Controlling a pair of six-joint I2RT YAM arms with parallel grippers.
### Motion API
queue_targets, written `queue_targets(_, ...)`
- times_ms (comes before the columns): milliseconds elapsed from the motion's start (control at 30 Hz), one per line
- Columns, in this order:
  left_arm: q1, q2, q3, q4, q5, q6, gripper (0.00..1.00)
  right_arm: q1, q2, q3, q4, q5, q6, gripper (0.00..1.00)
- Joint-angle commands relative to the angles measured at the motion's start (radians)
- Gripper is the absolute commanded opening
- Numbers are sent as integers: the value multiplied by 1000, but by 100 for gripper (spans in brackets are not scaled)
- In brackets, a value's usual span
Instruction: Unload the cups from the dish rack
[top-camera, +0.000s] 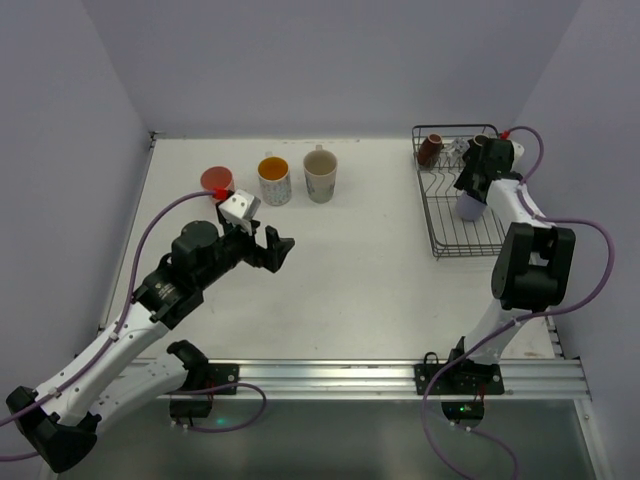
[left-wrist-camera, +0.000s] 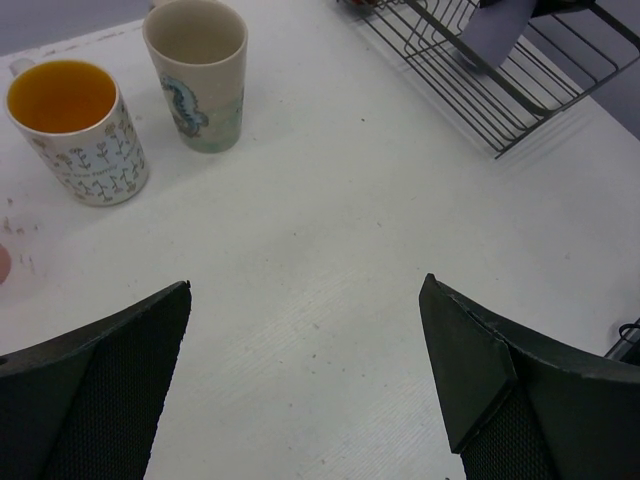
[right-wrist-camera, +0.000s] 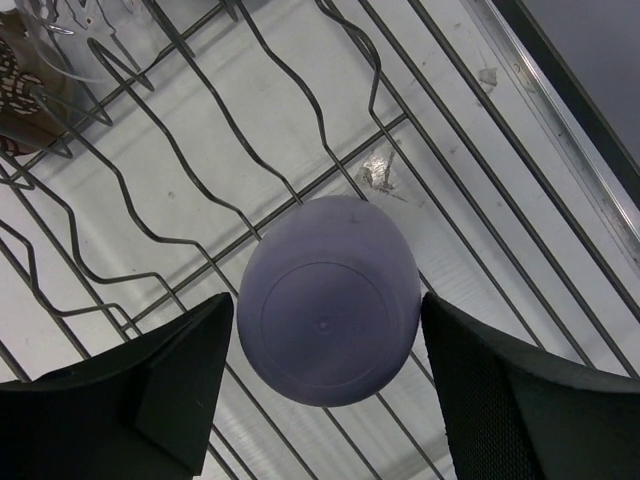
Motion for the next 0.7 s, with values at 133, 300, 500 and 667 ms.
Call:
queue_targets(133,6,2,4,38,1,22,100,-4,-39,36,-18,57,-4,51)
queue_targets(300,7,21,12,44,36,9,100,2,-226,-55,50,58,6,34)
queue_targets(500,7,70,75,58,190,-60,100,32,-398,-151,114,12,31,29)
queue_targets(667,7,113,77,171,267,-183,100,87,-588,-245,177,-113,80,28)
